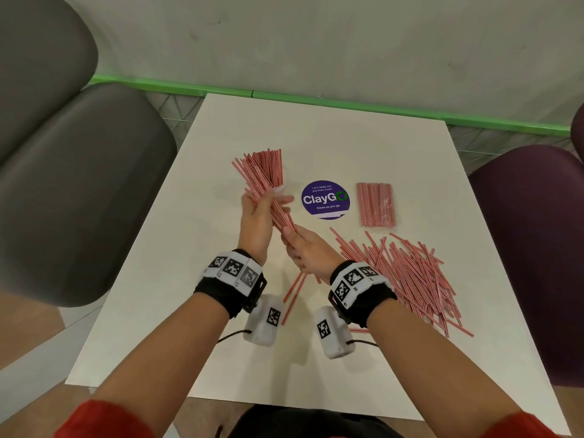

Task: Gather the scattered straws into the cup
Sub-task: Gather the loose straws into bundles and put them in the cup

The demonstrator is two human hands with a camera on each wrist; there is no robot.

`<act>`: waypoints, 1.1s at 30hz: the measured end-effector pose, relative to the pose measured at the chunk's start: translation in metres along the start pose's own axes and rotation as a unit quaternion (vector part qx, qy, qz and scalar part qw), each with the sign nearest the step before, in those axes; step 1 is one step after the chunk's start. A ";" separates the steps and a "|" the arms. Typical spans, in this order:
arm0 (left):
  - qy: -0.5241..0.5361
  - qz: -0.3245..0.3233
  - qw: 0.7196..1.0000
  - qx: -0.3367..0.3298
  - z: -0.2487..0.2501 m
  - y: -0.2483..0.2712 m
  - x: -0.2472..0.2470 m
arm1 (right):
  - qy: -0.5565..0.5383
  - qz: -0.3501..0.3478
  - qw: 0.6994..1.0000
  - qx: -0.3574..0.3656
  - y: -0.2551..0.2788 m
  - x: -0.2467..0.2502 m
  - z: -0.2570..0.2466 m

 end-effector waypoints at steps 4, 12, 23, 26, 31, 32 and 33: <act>-0.007 0.041 0.998 -0.049 0.020 -0.018 0.012 | 0.006 -0.022 1.000 -0.012 0.001 -0.002 0.005; 0.033 0.101 0.991 -0.075 0.017 -0.024 0.019 | -0.030 -0.044 0.998 -0.040 0.001 -0.009 0.006; 0.013 0.012 0.999 -0.046 0.006 -0.005 0.003 | -0.039 -0.019 0.997 -0.063 -0.004 -0.014 -0.005; -0.035 -0.007 0.998 -0.046 0.003 -0.004 0.000 | -0.045 -0.008 0.997 -0.069 -0.005 -0.015 -0.006; -0.073 0.012 0.996 -0.043 0.000 -0.009 0.003 | -0.035 -0.005 0.997 -0.069 -0.005 -0.019 -0.006; -0.070 0.017 0.996 -0.047 0.000 -0.010 0.003 | -0.044 -0.008 0.997 -0.065 -0.005 -0.019 -0.006; -0.055 0.027 0.997 -0.050 0.001 -0.011 0.003 | -0.058 -0.011 0.997 -0.059 -0.004 -0.018 -0.007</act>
Point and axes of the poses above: each hand's wrist, its own y-axis away from the middle knuckle, its own x-axis out of the back of the hand, z = x × y, the point moved 3 cm from there along -y, towards the middle knuckle, and after that the axes turned 7 degrees about -z, right-handed, at the moved point
